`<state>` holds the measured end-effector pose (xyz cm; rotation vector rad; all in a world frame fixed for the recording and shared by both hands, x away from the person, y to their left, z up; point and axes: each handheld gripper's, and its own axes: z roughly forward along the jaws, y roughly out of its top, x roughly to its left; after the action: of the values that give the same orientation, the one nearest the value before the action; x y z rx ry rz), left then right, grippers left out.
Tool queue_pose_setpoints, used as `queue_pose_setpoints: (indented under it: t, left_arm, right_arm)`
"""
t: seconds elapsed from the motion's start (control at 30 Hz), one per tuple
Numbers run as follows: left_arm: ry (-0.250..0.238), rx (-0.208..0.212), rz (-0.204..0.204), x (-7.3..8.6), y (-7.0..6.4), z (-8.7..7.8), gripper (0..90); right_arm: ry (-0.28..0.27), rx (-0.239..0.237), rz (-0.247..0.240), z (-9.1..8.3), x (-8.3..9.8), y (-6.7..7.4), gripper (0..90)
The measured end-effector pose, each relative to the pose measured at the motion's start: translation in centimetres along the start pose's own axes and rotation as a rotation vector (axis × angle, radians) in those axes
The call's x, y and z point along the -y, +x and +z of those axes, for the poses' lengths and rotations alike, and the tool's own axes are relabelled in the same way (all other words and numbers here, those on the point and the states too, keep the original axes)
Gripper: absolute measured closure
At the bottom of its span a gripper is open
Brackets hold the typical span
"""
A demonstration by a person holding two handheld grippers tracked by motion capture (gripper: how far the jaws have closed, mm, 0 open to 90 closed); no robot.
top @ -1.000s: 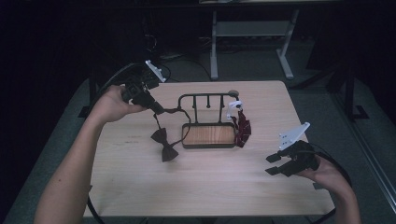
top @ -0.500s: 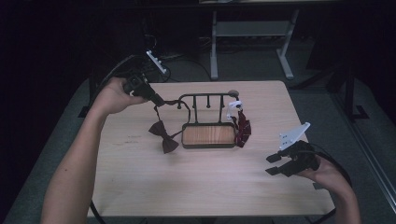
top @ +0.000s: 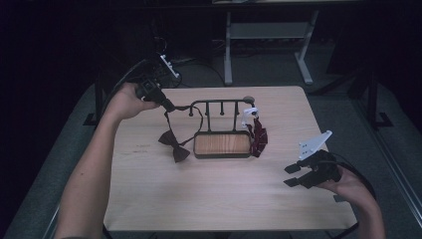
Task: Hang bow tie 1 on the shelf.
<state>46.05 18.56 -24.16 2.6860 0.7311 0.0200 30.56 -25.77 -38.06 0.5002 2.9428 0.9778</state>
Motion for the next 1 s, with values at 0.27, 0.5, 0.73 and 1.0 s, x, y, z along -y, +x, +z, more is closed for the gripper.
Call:
queue_pose_setpoints:
  t: [0.27, 0.5, 0.73, 1.0]
  left_arm:
    - [0.021, -0.006, -0.001, -0.2, 0.2, 0.8, 89.2]
    - [0.043, -0.034, 0.009, -0.4, 0.1, 1.1, 87.2]
    - [0.051, -0.026, 0.013, -0.3, 0.1, 1.2, 86.5]
    - [0.066, -0.021, 0.027, 0.0, -0.2, 1.1, 84.8]
  right_arm:
    - [-0.004, 0.006, -0.005, -0.1, 0.0, 0.0, 52.2]
    - [-0.003, 0.000, 0.001, -0.1, 0.1, 0.0, 52.0]
    - [-0.008, 0.005, -0.004, -0.2, 0.1, 0.0, 51.9]
    - [-0.006, 0.005, -0.001, -0.2, 0.1, 0.0, 51.6]
